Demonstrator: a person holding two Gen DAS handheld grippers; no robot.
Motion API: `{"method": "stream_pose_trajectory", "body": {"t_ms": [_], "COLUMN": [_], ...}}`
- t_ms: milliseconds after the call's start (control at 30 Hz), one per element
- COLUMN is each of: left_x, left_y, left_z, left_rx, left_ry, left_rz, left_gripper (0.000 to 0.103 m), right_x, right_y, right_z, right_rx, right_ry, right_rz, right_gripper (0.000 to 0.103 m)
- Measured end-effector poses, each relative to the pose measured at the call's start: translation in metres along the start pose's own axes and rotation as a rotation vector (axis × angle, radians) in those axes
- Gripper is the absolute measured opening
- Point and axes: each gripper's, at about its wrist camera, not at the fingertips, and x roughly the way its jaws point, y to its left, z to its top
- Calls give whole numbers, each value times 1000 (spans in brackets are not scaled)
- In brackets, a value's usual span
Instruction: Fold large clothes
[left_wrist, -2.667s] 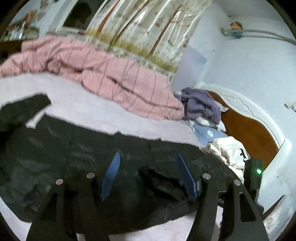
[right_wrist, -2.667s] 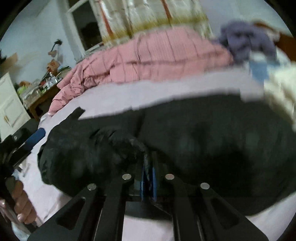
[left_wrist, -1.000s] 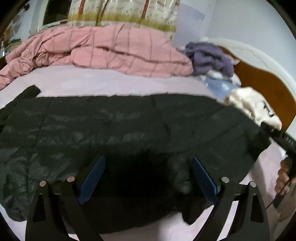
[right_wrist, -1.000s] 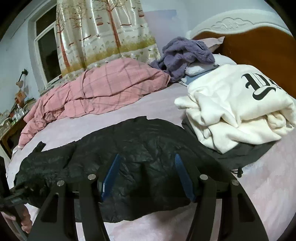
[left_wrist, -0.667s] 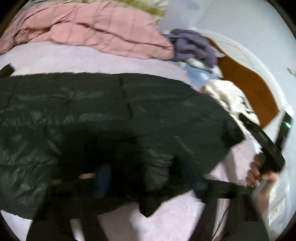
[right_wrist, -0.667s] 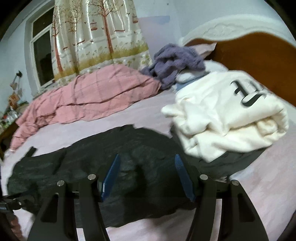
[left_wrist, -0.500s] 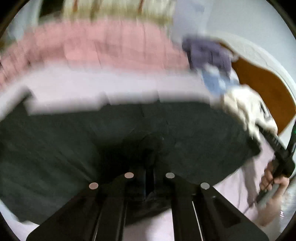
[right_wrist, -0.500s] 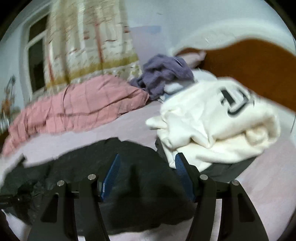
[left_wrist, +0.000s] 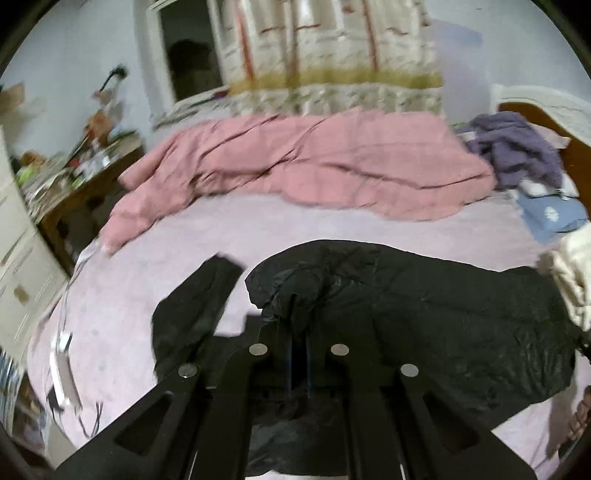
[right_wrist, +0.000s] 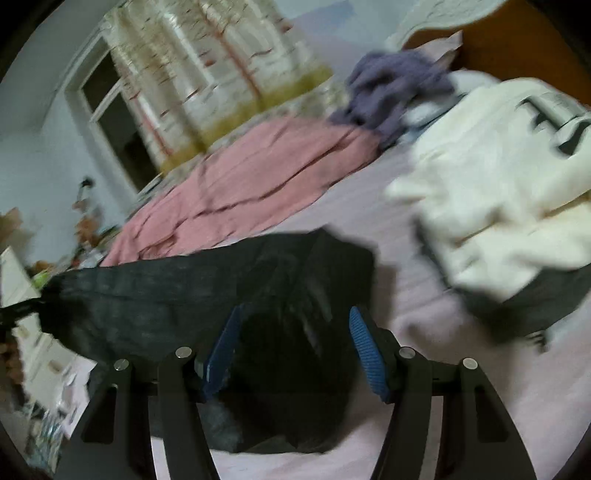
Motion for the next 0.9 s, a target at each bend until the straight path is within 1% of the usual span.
{"method": "stream_pose_trajectory", "body": {"t_ms": [33,67,100,167,233,267,300,333,367,400,433,467,500,533,567,600,633,667,700,733,767,800,833,867,900], "left_x": [8,18,28,46,61,69,76,82,85,90,92,91,87,83,79,77,74,72,71,69,69,69,71,74,78], "left_y": [8,9,15,27,35,40,48,57,63,67,64,60,54,49,44,43,40,38,39,39,41,43,44,43,41], "left_z": [-8,-15,-23,-40,-51,-57,-63,-70,-75,-78,-78,-80,-79,-78,-77,-73,-70,-67,-63,-60,-57,-55,-53,-54,-55], "left_rx": [-19,-35,-56,-82,-104,-118,-149,-196,-225,-231,-207,-162,-116,-80,-49,-31,-13,-3,1,0,-5,-13,-24,-33,-35], "left_ry": [22,46,72,122,158,178,200,217,227,224,209,188,164,139,115,99,84,74,65,56,55,60,75,93,115], "left_rz": [26,35,36,55,84,87,66,60,79,79,59,59,70,68,58,56,69,84,94,99,95,85,62,46,46], "left_gripper": [4,4,4,4,4,5,5,5,5,5,5,5,5,5,6,9,11,11,12,12,12,12,12,12,13], "right_x": [4,11,17,36,50,54,53,49,46,41,39,37,35,33,29,26,22,19,23,33,51,64,73,73,70], "right_y": [8,18,25,34,28,20,10,0,-7,-15,-19,-20,-18,-13,-3,3,13,26,34,40,39,34,26,20,15], "right_z": [-4,-8,-12,-20,-23,-24,-24,-23,-21,-18,-15,-12,-10,-7,-6,-5,-7,-12,-19,-26,-36,-42,-45,-44,-39], "right_rx": [-32,-74,-108,-159,-125,-72,-2,74,121,153,151,119,92,65,23,-14,-64,-138,-188,-228,-254,-258,-251,-234,-224], "right_ry": [4,20,40,85,121,130,124,106,86,57,45,49,55,72,112,142,164,192,232,292,378,410,402,367,318], "right_rz": [13,22,23,-23,-49,-44,-28,8,39,56,37,6,22,76,174,242,295,312,292,245,141,35,-100,-170,-220], "right_gripper": [53,43,29,21,21,21,21,21,21,21,21,21,21,21,21,21,21,21,21,21,20,18,18,17,15]}}
